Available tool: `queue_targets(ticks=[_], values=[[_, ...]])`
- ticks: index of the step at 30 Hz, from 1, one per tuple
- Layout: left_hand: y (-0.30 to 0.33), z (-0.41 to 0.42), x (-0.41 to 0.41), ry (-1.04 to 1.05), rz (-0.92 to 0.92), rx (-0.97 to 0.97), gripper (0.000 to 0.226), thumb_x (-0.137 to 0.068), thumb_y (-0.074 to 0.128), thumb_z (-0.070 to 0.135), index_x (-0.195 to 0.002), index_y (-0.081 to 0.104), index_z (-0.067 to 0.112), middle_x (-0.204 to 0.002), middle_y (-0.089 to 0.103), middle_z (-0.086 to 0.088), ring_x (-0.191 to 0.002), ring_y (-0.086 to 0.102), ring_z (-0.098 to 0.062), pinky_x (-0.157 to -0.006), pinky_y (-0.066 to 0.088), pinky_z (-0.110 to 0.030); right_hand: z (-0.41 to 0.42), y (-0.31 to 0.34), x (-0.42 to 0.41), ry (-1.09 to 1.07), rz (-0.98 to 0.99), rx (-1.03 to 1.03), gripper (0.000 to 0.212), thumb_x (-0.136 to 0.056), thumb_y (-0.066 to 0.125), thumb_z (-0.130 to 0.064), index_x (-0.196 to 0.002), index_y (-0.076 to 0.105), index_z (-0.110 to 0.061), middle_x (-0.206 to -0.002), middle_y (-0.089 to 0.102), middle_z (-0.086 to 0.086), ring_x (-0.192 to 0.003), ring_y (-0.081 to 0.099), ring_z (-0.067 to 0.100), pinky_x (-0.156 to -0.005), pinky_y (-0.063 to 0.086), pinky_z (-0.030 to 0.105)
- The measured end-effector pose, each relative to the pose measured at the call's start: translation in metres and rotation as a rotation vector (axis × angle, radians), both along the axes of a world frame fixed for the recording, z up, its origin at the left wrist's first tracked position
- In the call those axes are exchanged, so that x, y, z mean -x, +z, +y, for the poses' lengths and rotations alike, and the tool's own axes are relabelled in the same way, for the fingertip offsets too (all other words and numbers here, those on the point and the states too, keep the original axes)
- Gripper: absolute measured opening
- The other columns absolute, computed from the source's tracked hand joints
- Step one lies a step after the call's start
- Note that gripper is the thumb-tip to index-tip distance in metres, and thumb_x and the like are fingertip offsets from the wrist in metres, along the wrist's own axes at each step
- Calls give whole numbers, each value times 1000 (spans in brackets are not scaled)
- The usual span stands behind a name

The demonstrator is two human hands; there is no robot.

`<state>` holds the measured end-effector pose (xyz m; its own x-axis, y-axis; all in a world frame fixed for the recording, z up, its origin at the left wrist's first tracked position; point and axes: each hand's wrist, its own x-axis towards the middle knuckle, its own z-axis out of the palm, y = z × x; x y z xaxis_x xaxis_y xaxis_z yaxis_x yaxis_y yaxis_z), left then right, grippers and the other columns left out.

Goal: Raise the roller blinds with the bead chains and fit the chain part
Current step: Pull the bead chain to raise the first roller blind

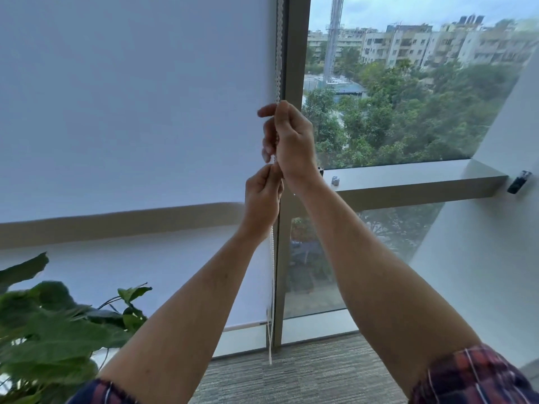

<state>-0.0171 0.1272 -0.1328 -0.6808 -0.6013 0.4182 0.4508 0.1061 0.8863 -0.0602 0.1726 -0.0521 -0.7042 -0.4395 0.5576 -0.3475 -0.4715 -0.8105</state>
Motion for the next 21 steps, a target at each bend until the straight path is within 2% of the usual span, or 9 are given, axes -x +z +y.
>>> queue_targets(ticks=[2,5,7,11,14,16,17,19,21], values=[[-3,-3,0,-13,1,21,37,-103,42,6,-68,44,-7,-53,29,-1,-46,24,-7,-44,22,-21,-4,-4,-4,14,-25,-8,34,-109,35,-18,-81,53,-12,-55,35,-4,-40,27,6,-38,24,20],[-13,-5,-4,-42,-1,85,34,-101,44,6,-68,50,0,-51,38,7,-49,29,-9,-46,27,-24,-1,-14,-5,-22,26,-9,37,-108,38,-17,-73,48,-16,-55,32,-5,-44,26,7,-40,23,22],[-22,-7,-9,-76,-29,163,31,-100,45,6,-70,55,2,-55,43,0,-54,35,-15,-49,31,-31,2,-26,-6,-46,28,-6,37,-107,39,-18,-71,48,-18,-55,32,-6,-47,27,10,-42,23,25],[-32,-23,-14,-132,-119,386,30,-98,48,12,-77,58,-7,-60,53,-6,-56,46,-15,-55,39,-30,8,-50,-6,-82,13,-22,36,-106,39,-21,-71,47,-19,-57,33,-5,-48,27,11,-44,24,26],[-19,-36,-18,-62,-107,421,24,-89,47,10,-90,71,5,-84,71,-8,-80,66,-19,-74,53,-35,12,-60,-4,-120,23,-37,36,-104,40,-23,-69,49,-23,-56,38,-11,-50,31,11,-48,28,27],[3,-38,-18,17,-34,327,29,-87,47,9,-104,69,9,-101,71,-7,-96,67,-21,-85,55,-42,12,-66,-5,-149,30,-58,38,-103,41,-22,-67,48,-27,-55,38,-13,-50,32,10,-49,27,29],[20,-36,-18,19,2,291,29,-89,45,14,-108,67,12,-105,70,-6,-98,67,-22,-87,54,-42,12,-69,-6,-154,27,-72,39,-103,42,-22,-66,48,-29,-55,37,-14,-50,31,9,-49,27,29],[57,-26,-18,-43,53,265,29,-98,39,26,-112,62,17,-101,69,-5,-91,67,-21,-80,54,-37,10,-78,-9,-148,28,-108,41,-104,41,-24,-65,49,-31,-54,38,-17,-51,31,7,-50,26,29],[89,-16,-15,-112,93,281,36,-104,30,28,-116,59,9,-89,66,-10,-77,65,-21,-67,52,-32,9,-87,-12,-151,36,-143,41,-104,41,-28,-65,49,-33,-53,38,-18,-53,31,7,-52,26,29]])
